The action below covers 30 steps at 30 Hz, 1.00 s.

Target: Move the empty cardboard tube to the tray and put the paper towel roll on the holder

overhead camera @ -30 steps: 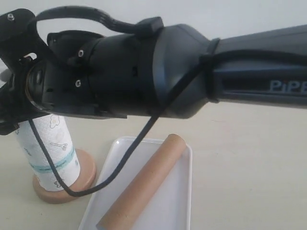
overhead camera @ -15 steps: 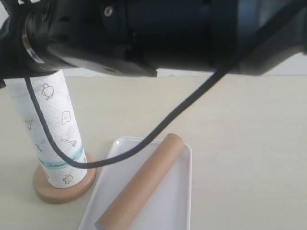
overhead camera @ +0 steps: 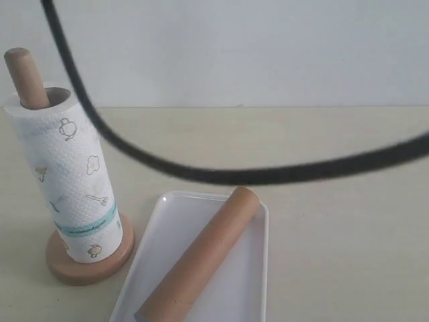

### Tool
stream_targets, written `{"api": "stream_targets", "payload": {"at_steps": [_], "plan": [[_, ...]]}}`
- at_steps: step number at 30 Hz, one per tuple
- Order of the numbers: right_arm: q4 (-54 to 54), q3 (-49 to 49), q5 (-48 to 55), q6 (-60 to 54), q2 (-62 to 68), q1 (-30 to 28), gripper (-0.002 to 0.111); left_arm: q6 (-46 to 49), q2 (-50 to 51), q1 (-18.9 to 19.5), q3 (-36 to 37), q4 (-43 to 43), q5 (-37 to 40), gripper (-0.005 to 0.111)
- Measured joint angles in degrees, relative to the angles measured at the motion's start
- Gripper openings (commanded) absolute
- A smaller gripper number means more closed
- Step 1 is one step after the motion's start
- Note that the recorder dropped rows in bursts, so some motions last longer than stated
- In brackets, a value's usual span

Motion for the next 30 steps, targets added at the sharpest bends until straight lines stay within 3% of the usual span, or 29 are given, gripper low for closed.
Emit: {"api": "stream_targets", "payload": {"at_steps": [3, 6, 8, 9, 17, 30], "plan": [[0.00, 0.00, 4.79, -1.29, -4.63, 1.28, 0.072, 0.00, 0.00, 0.00, 0.00, 0.00, 0.00, 0.004], [-0.11, -0.10, 11.01, -2.19, -8.99, 1.58, 0.038, 0.00, 0.00, 0.00, 0.00, 0.00, 0.00, 0.004], [-0.09, -0.10, 15.25, -2.21, -11.14, 1.58, 0.008, 0.00, 0.00, 0.00, 0.00, 0.00, 0.00, 0.004], [-0.09, -0.10, 17.53, -2.31, -12.19, 1.58, 0.000, 0.00, 0.00, 0.00, 0.00, 0.00, 0.00, 0.004], [-3.27, -0.10, 41.06, -2.31, -19.52, 1.58, 0.001, 0.00, 0.00, 0.00, 0.00, 0.00, 0.00, 0.004], [-4.17, -0.10, 43.27, -2.69, -22.93, 1.58, 0.001, 0.00, 0.00, 0.00, 0.00, 0.00, 0.00, 0.004]]}}
